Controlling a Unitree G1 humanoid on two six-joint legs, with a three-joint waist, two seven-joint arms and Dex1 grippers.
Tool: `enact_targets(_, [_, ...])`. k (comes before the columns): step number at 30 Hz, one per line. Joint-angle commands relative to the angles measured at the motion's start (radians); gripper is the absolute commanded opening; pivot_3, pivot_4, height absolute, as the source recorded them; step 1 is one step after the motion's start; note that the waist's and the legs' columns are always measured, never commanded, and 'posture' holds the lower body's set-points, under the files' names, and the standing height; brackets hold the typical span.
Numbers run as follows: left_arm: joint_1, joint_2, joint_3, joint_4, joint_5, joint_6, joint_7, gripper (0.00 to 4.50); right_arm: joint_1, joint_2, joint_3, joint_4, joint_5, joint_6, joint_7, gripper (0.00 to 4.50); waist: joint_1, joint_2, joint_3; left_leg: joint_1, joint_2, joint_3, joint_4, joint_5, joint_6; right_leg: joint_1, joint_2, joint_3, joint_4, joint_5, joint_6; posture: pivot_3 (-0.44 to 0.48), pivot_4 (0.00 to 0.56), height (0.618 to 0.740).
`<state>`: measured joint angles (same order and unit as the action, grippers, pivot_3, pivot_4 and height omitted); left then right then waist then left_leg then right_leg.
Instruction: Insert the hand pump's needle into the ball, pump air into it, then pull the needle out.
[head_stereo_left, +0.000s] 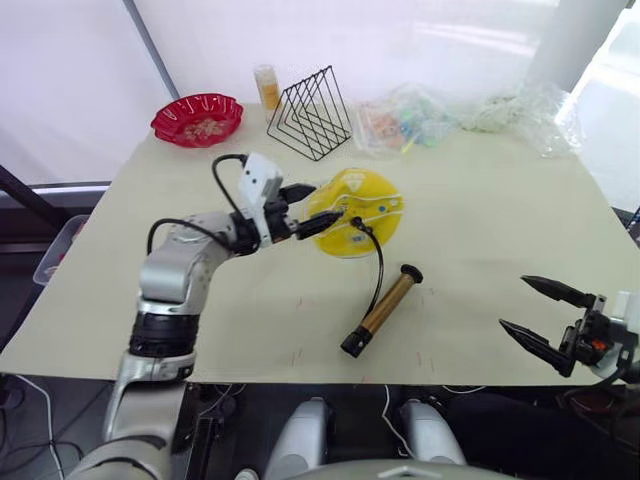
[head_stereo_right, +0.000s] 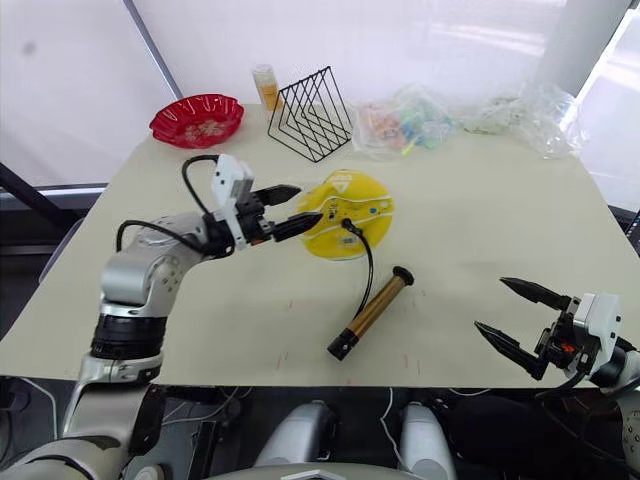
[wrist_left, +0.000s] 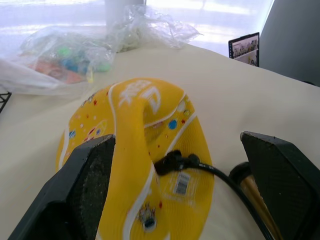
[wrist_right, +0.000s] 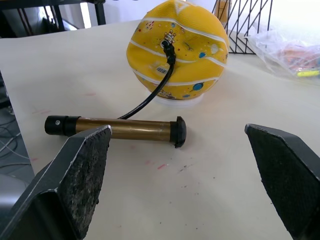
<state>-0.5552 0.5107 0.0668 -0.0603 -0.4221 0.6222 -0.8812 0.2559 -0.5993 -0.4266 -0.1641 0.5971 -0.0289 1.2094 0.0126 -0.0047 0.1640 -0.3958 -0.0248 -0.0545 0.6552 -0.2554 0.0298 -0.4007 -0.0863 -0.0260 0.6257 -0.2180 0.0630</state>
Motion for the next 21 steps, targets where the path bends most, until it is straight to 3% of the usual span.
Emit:
enact_targets(1, [0.033, 0.045, 0.046, -0.046, -0.036, -0.057, -0.049, 4.26, -0.009, -0.004, -0.003, 0.002, 0.009, -0.025, 0.003, 4.5, 0.003, 0.0, 0.0, 0.0, 0.0, 0.0, 0.001, 0.0, 0.0, 0.0, 0.0, 0.0, 0.0, 0.0, 0.0, 0.0, 0.15, 0.737])
enact_targets(10, [0.332, 0.222, 0.167, 0.039, -0.049, -0.277, -0.274, 4.26, -0.01, -0.008, 0.0, 0.045, 0.006, -0.038, 0.003, 4.5, -0.008, 0.0, 0.0, 0.001, 0.002, 0.006, 0.001, 0.0, 0.0, -0.003, 0.001, 0.007, 0.001, 0.0, -0.001, 0.0, 0.15, 0.737])
enact_targets(21, [0.478, 0.272, 0.22, 0.223, -0.042, -0.501, -0.403, 4.26, 0.015, -0.014, -0.012, 0.072, 0.005, -0.068, 0.017, 4.5, 0.001, 0.0, 0.001, 0.001, 0.003, 0.007, 0.001, -0.001, 0.001, -0.004, 0.001, 0.007, 0.001, 0.001, -0.002, 0.0, 0.15, 0.737])
